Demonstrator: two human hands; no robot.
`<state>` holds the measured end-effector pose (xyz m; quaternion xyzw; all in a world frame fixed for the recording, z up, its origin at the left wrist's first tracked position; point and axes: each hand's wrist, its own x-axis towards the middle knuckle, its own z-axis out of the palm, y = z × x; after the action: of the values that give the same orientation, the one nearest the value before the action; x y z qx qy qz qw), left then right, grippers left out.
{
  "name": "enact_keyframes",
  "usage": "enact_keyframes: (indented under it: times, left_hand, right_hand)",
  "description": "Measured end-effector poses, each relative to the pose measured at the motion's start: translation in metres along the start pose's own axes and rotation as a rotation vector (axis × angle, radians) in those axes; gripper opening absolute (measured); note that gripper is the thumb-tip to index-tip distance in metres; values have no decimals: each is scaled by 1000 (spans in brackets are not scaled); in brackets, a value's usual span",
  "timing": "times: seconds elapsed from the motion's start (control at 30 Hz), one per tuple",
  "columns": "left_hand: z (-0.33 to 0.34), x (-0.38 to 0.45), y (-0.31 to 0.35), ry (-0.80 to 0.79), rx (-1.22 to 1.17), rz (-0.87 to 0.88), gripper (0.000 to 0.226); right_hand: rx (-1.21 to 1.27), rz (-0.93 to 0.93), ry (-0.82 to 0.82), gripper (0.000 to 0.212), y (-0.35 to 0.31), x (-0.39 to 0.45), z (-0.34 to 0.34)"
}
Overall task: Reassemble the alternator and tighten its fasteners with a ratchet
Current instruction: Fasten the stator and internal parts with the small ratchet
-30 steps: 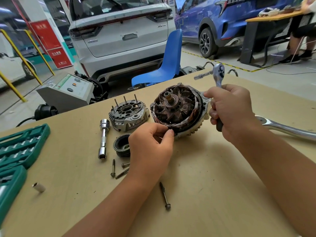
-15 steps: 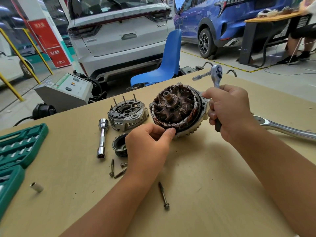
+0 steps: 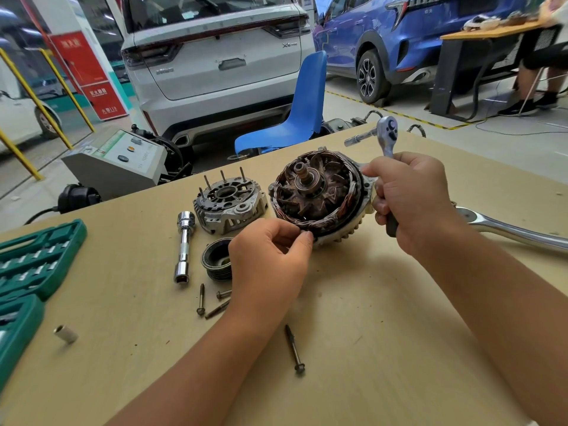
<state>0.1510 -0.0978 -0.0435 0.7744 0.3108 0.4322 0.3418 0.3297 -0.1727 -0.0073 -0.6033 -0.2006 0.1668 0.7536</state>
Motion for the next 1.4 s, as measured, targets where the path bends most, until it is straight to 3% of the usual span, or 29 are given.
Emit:
enact_keyframes:
  times: [0.57,0.73,1.4]
  left_hand:
    - [-1,0,3,6,-59,-102,14]
    - [1,-1,3,-5,-10,-36,6]
    - [2,0,1,12,-23,-7,8]
  right_hand:
    - [-10,5,-12,16,2,0,0]
    - [-22,17,-8,13,1,0,1]
    - [4,16,-25,16,1,0,0]
